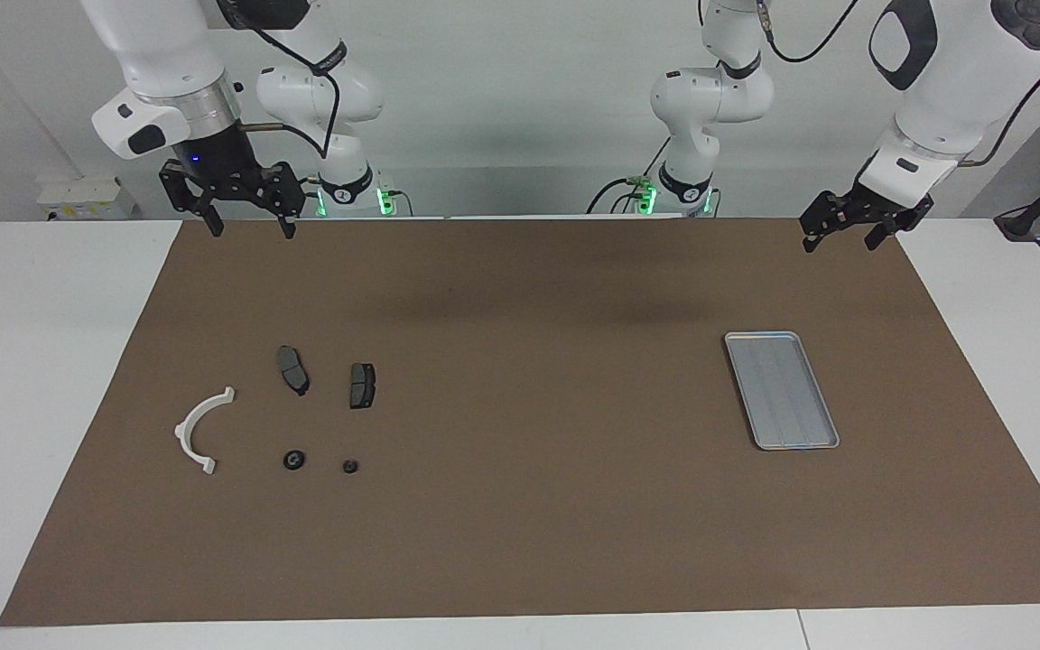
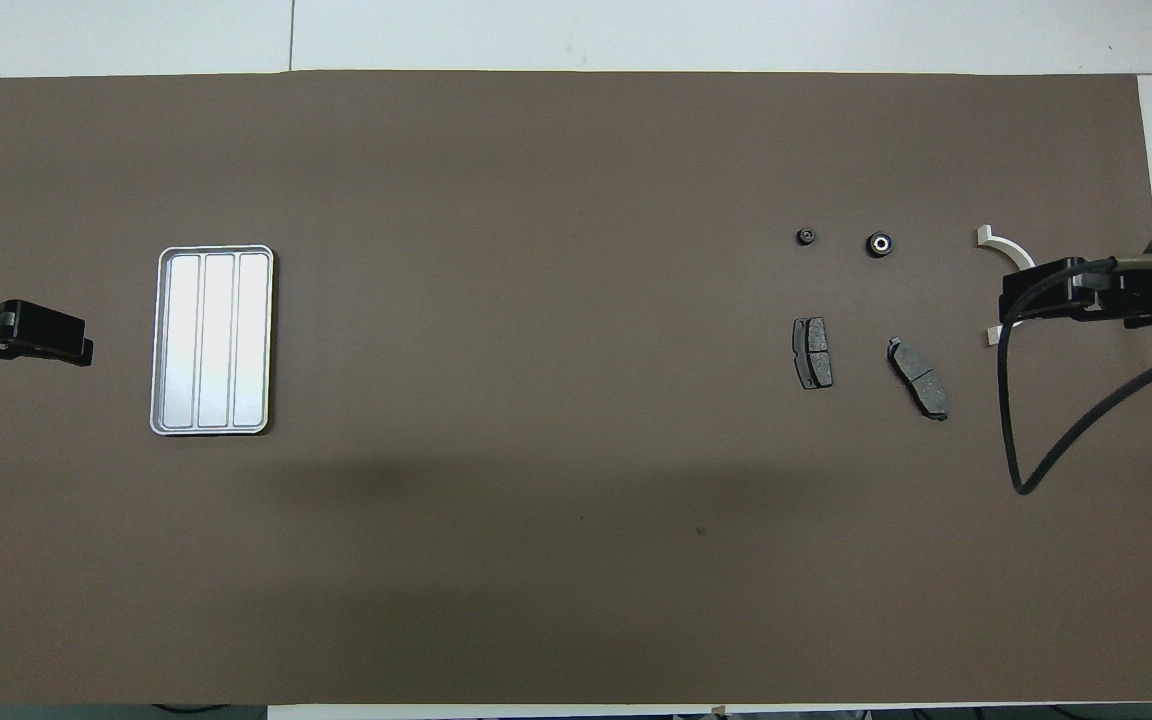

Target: Pick bearing gear from pile to tray

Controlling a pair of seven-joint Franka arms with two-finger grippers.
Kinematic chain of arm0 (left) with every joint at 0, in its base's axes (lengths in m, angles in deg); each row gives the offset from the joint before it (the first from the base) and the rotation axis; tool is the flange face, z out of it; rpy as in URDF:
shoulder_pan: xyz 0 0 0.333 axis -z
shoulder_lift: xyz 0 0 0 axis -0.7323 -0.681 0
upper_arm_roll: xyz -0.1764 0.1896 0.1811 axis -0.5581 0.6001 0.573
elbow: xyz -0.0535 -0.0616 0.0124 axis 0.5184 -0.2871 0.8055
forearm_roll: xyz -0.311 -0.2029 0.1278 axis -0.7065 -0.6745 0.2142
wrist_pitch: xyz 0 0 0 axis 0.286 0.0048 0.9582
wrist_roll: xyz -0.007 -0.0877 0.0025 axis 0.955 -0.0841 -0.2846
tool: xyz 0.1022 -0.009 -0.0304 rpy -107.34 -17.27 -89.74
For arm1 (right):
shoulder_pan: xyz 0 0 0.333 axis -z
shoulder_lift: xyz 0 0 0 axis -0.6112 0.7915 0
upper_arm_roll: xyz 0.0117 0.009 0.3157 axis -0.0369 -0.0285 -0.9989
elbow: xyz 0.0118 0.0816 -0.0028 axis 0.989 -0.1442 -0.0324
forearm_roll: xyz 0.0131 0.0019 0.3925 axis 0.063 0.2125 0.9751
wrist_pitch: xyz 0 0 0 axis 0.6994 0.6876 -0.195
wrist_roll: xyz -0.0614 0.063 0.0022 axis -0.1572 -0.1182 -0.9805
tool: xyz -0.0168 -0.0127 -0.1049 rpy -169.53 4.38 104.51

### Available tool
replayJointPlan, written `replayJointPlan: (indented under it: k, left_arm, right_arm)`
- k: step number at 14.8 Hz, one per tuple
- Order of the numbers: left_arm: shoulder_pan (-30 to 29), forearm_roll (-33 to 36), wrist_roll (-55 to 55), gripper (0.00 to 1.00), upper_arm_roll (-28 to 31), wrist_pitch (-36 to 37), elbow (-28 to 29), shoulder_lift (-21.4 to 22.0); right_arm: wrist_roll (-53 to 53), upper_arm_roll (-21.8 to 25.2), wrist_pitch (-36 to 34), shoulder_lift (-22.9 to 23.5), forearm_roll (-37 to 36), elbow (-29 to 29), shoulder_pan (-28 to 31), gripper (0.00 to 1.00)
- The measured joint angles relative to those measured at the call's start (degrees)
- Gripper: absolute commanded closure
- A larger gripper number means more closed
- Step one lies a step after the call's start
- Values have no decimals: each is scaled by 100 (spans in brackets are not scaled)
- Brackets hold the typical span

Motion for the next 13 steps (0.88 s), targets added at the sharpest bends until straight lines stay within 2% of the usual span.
replayJointPlan:
  k: [13]
  left_arm:
    - [5,0,0,0,-18,0,0,4]
  right_arm:
    - [0,-12,0,-104,0,0,-10,0]
